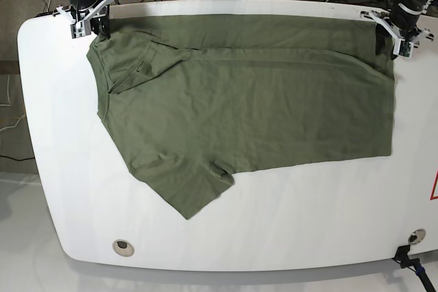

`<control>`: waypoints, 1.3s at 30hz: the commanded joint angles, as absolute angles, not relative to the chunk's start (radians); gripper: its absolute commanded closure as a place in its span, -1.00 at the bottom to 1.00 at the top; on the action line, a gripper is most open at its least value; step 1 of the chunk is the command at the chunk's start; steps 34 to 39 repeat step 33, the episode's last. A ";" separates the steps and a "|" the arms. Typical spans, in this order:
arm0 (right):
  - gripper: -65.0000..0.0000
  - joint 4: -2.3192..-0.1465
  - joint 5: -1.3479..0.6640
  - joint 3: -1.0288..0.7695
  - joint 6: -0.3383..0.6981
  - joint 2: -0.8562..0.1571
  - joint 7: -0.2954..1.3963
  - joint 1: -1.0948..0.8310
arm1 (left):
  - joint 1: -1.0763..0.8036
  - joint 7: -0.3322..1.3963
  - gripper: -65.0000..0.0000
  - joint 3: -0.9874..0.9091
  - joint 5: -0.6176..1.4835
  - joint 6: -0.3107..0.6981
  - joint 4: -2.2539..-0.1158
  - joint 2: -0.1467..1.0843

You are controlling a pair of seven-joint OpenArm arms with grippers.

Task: Fold the T-shirt properly

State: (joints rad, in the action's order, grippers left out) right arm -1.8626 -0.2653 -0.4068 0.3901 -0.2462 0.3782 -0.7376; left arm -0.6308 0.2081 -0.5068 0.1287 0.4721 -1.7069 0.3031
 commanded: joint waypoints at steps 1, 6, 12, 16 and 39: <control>0.65 -1.891 -0.266 -0.415 0.389 -0.260 0.358 -0.745 | -0.621 0.188 0.35 -0.519 0.136 0.466 -1.739 0.315; 0.04 -1.934 -0.262 -0.415 0.389 -0.263 0.358 -0.745 | -0.602 0.189 0.35 -0.519 0.137 0.466 -1.791 0.312; -0.08 -1.966 -0.269 -0.409 0.390 -0.265 0.358 -0.708 | -0.575 0.188 0.35 -0.516 0.140 0.467 -1.836 0.266; -0.08 -1.966 -0.271 -0.371 0.390 -0.265 0.358 -0.644 | -0.552 0.186 0.35 -0.498 0.140 0.492 -1.834 0.254; -0.08 -1.960 -0.262 -0.174 0.384 -0.257 0.449 -0.371 | -0.415 0.189 0.35 -0.481 0.134 0.495 -1.824 0.156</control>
